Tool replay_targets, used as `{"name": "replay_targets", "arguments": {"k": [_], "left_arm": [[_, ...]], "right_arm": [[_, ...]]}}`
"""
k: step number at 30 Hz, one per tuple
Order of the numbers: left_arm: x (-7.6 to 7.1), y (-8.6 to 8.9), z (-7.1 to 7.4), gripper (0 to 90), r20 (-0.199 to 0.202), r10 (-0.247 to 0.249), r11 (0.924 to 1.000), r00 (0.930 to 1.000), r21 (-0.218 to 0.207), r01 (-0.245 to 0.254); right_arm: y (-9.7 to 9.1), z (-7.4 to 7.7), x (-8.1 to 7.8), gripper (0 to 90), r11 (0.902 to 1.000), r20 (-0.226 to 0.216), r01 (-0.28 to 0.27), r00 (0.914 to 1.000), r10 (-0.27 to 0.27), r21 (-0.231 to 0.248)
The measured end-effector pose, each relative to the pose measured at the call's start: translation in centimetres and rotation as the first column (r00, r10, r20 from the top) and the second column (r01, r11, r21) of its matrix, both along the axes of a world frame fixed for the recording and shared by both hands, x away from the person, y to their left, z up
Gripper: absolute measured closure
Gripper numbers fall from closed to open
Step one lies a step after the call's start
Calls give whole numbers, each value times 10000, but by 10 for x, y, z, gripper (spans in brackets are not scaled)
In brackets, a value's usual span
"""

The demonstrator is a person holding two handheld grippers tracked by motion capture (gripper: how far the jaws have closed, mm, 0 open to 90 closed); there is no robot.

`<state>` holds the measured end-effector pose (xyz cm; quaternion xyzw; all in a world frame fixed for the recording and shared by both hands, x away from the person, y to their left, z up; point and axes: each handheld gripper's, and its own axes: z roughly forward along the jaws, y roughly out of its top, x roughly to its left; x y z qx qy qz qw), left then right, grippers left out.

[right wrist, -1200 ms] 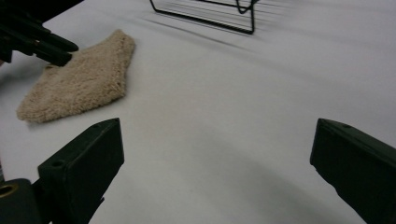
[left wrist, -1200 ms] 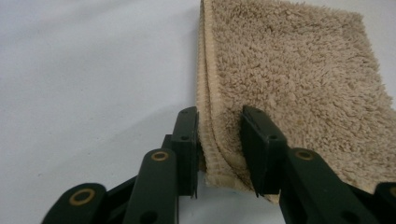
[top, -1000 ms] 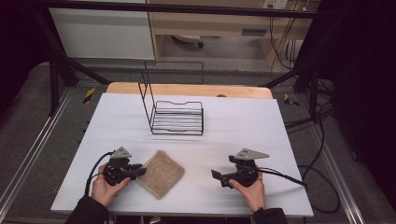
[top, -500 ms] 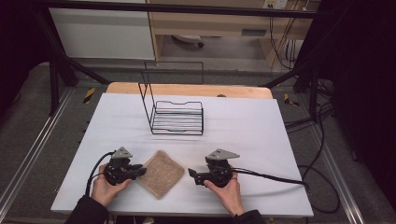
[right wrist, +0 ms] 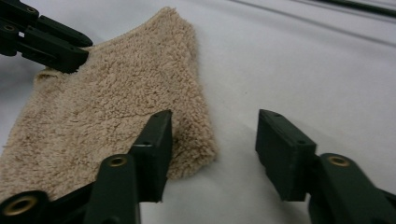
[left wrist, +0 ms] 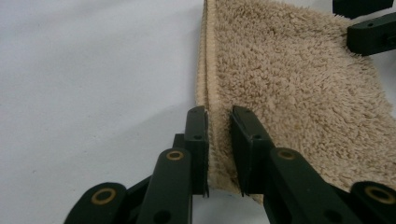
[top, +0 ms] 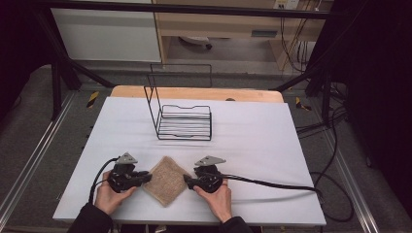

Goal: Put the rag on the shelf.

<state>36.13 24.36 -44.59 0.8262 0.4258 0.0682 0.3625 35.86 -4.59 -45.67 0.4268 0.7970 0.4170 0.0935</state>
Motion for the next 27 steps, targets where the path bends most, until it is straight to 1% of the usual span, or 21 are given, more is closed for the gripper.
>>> {"name": "replay_targets", "arguments": {"k": [4,6,7,10,12,15,19,21,22,23,24,25,26,27], "left_arm": [[0,0,0,781,-17,26,10000,10000,20,-26],[0,0,1,793,11,73,10000,10000,57,-73],[0,0,1,800,11,73,10000,10000,57,-73],[0,0,2,820,2,183,9998,9998,-10,-183],[0,0,2,842,14,205,9998,9998,-38,-205],[-1,0,2,849,39,225,9997,9997,-37,-225],[-2,1,4,853,-54,318,9994,9995,-166,-318],[-5,-1,5,855,-162,426,9985,9990,-345,-431],[-5,-1,5,855,-162,426,9985,9990,-345,-431],[-7,-2,6,855,-198,488,9978,9986,-441,-497],[-9,-4,6,855,-244,540,9973,9982,-486,-551],[-15,-8,7,855,-245,650,9965,9976,-504,-662],[-15,-8,7,855,-245,650,9965,9976,-504,-662],[-20,-13,7,854,-144,767,9962,9969,-399,-772]], "right_arm": [[1,0,0,647,9997,-462,-20,9989,32,260],[2,0,1,690,9994,-671,-87,9977,110,341],[2,-1,1,708,9992,-678,-73,9976,100,395],[2,0,2,776,9988,-926,-63,9956,108,493],[2,0,3,814,9983,-978,-110,9951,166,571],[1,4,3,839,9976,-1026,-134,9945,203,672],[-1,9,6,844,9967,-1053,-181,9941,264,792],[-3,15,13,848,9967,-895,-177,9957,248,792],[-3,16,16,849,9970,-837,-178,9962,241,752],[-3,16,16,849,9970,-837,-178,9962,241,752],[-3,17,22,851,9979,-678,-219,9974,260,605],[-3,18,25,851,9983,-596,-264,9978,295,525],[-3,18,25,851,9983,-596,-264,9978,295,525],[-1,17,31,852,9986,-360,-401,9985,413,337]]}}
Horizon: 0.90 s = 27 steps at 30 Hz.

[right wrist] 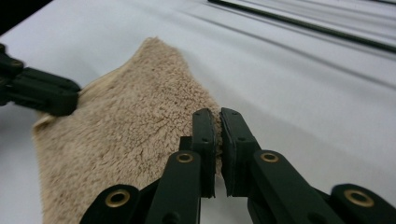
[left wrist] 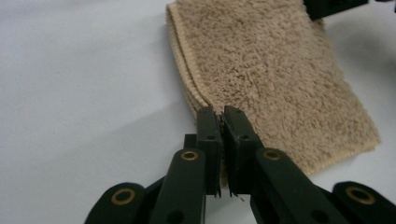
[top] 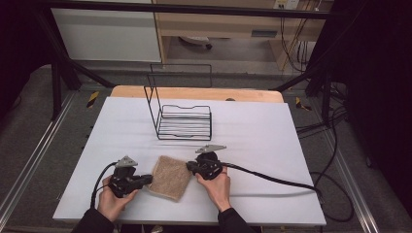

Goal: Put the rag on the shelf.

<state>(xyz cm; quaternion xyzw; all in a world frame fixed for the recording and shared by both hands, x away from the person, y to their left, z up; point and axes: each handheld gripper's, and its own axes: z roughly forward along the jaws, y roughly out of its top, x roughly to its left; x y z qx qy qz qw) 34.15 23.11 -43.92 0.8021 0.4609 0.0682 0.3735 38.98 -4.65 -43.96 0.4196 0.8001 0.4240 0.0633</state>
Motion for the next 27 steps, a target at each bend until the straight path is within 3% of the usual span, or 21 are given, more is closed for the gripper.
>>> {"name": "replay_targets", "arguments": {"k": [4,9,12,15,19,22,23,25,26,27], "left_arm": [[-5,-5,1,853,13,176,9998,9998,41,-176],[-6,-6,1,835,134,253,9995,9996,181,-255],[-4,-2,4,746,245,177,9995,9995,252,-183],[6,7,13,629,624,310,9994,9976,119,-318],[18,10,18,453,874,323,9994,9957,120,-335],[30,10,20,372,782,169,9999,9968,-10,-169],[39,7,20,346,683,78,10000,9976,-19,-77],[44,5,20,302,639,40,10000,9980,14,-41],[53,-1,17,282,396,54,9999,9992,96,-58],[53,-1,17,268,396,54,9999,9992,96,-58]], "right_arm": [[5,-3,11,849,9989,369,-295,9988,308,-362],[7,-10,15,834,9974,452,-460,9978,485,-555],[6,-8,12,738,9969,898,-484,9945,538,-615],[1,2,7,610,9963,1428,-592,9874,677,-625],[-11,15,0,424,9968,1785,-632,9814,710,-491],[-19,20,-3,363,9972,1714,-609,9829,675,-432],[-28,22,-4,287,9974,1690,-588,9835,652,-426],[-38,22,-6,225,9982,1592,-462,9859,518,-384],[-43,22,-7,199,9986,1575,-395,9865,447,-360],[-43,22,-7,199,9986,1575,-395,9865,447,-360]]}}
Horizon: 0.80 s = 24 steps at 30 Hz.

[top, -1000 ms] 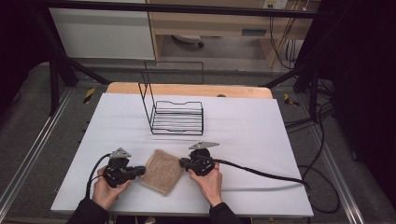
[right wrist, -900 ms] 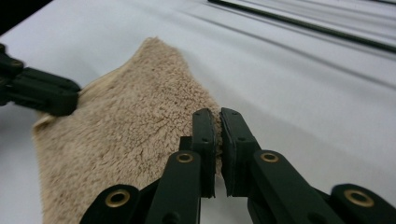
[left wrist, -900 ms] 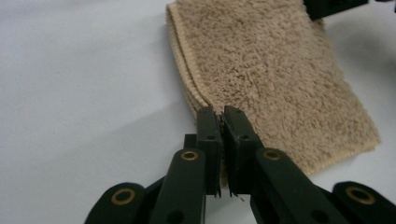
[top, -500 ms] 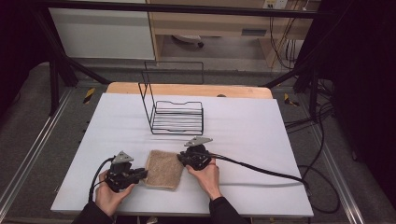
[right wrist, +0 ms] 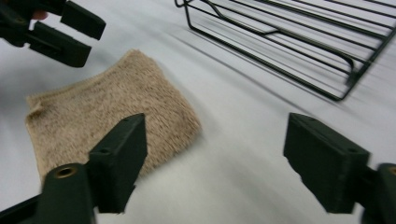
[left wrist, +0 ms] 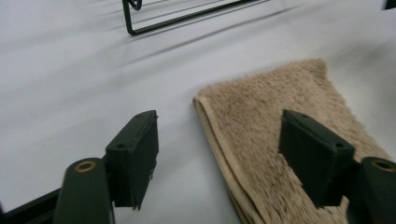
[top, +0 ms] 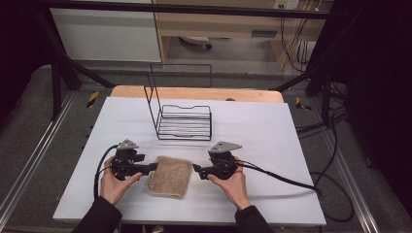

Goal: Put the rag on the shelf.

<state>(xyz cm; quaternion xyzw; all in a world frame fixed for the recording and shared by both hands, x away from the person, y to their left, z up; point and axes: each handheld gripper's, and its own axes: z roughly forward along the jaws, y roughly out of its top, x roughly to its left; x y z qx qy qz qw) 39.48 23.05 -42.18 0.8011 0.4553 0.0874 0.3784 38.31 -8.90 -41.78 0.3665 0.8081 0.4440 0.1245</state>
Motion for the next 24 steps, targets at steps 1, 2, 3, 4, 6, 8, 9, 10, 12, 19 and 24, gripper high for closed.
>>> {"name": "replay_targets", "arguments": {"k": [1,2,3,4,6,8,9,10,12,19,24], "left_arm": [[4,-3,-1,272,-110,-4,10000,9999,-11,4],[8,-5,-3,281,-105,-30,10000,9999,-13,30],[14,-10,-6,296,-132,-12,9999,9999,132,14],[14,-10,-6,308,-132,-12,9999,9999,132,14],[21,-13,-10,349,-191,50,9995,9998,319,-44],[24,-15,-13,399,-77,117,9985,9999,530,-113],[24,-15,-14,430,-112,43,9983,9999,589,-36],[24,-15,-14,466,-112,43,9983,9999,589,-36],[25,-17,-17,488,-191,-81,9973,9998,723,95],[23,-19,-23,633,-233,-252,9989,9994,390,261],[22,-21,-24,679,-165,-360,9988,9992,324,366]], "right_arm": [[-9,-1,-2,149,10000,-77,85,9999,-85,-17],[-14,-2,-3,132,9999,-134,106,9999,-106,-26],[-18,-3,-4,117,9999,-189,107,9998,-109,-64],[-23,-5,-5,105,9999,-205,137,9997,-139,-96],[-30,-8,-8,93,9997,-327,225,9992,-228,-95],[-38,-13,-11,87,9995,-348,305,9989,-305,-19],[-42,-15,-12,82,9994,-340,332,9989,-332,-17],[-45,-18,-13,82,9992,-386,393,9985,-393,-9],[-47,-20,-13,78,9991,-471,427,9980,-428,-33],[-57,-20,-19,63,9977,-664,659,9957,-649,129],[-54,-22,-19,58,9977,-782,562,9955,-531,375]]}}
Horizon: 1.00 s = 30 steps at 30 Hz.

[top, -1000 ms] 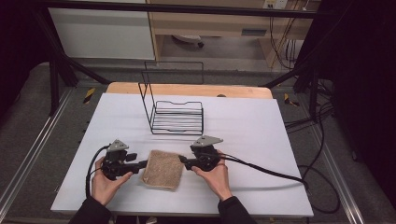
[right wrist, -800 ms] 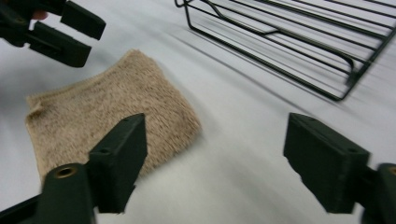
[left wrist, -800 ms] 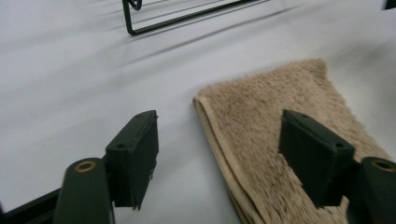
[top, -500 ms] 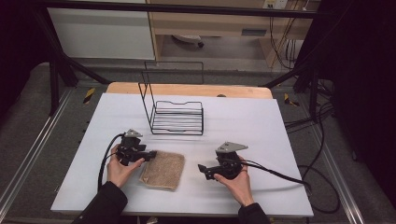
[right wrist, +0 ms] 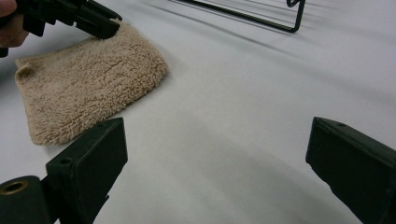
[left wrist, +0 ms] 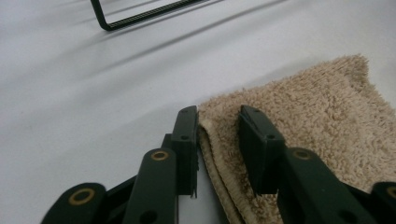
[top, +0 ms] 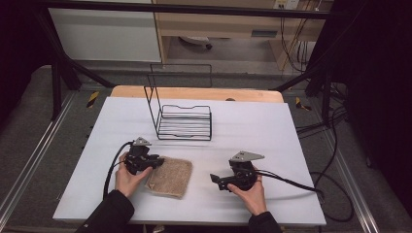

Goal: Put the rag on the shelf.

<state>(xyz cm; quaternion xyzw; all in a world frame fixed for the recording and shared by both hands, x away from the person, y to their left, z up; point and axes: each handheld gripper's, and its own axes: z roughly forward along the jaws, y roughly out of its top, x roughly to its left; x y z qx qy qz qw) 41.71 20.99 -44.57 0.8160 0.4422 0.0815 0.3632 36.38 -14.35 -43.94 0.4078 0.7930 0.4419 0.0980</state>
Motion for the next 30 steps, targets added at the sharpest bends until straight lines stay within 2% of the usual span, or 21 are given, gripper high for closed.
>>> {"name": "replay_targets", "arguments": {"k": [4,5,9,11,13,17,21,24,25,30], "left_arm": [[0,-2,-1,706,12,92,10000,10000,-13,-92],[0,-3,0,748,-22,95,10000,10000,-30,-95],[0,-4,0,799,-253,123,9998,9996,-123,-126],[1,-4,0,806,-389,137,9998,9991,-148,-143],[1,-4,0,808,-373,146,9998,9992,-135,-151],[1,-5,0,809,-257,137,9999,9996,-47,-138],[0,-5,0,808,-188,81,10000,9998,25,-80],[-1,-6,0,806,-155,84,10000,9998,51,-83],[-1,-6,0,806,-140,91,9999,9999,65,-91],[-1,-7,0,803,-43,83,9999,10000,145,-83]], "right_arm": [[1,0,0,57,9999,-32,-5,10000,5,133],[3,-2,0,55,9997,-48,1,10000,0,256],[5,-3,0,46,9990,-175,52,9998,-44,447],[6,-2,0,43,9990,-140,69,9999,-63,443],[10,0,0,39,9997,-8,37,10000,-36,234],[19,4,1,40,9996,27,-52,10000,52,260],[36,9,8,34,9995,57,14,10000,-16,307],[44,10,10,23,9994,39,9,10000,-10,359],[52,11,12,16,9991,22,-10,10000,10,412],[68,10,19,37,9993,-122,113,9999,-108,356]]}}
